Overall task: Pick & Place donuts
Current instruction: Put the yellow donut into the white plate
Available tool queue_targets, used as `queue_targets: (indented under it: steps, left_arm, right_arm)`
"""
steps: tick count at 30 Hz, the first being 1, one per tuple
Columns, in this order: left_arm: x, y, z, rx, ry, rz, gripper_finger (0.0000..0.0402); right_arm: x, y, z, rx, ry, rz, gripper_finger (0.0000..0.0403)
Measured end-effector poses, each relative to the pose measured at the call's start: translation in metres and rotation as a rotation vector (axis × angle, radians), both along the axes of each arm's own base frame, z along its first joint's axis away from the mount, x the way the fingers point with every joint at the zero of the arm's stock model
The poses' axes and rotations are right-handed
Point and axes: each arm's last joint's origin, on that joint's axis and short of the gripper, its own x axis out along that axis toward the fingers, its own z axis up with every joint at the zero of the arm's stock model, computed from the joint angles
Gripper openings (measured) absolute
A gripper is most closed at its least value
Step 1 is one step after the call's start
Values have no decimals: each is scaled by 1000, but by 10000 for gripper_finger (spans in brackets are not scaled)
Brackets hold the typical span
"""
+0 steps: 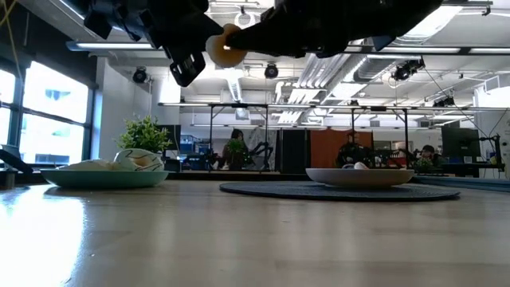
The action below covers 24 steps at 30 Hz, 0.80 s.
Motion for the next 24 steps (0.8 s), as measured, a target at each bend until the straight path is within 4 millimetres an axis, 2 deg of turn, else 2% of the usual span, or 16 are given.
queue_targets:
  steps: [5,10,12,15,21,24]
  left_arm:
    - [0,1,-2,11,14,23,102]
    - [-1,4,-5,55,52,112,149]
    - [-2,6,-8,109,74,151,166]
    - [-4,8,-13,188,119,193,183]
    - [-6,7,-16,201,152,191,191]
    - [-6,7,-16,200,151,191,191]
  right_arm:
    - [-1,0,-3,72,51,-18,9]
    - [-2,3,-8,215,133,-43,32]
    - [-5,3,-12,219,183,-115,36]
    - [-13,1,-17,118,253,-355,28]
    - [-45,-14,3,-170,200,-1021,8]
    - [-65,-23,8,-193,213,-1180,15]
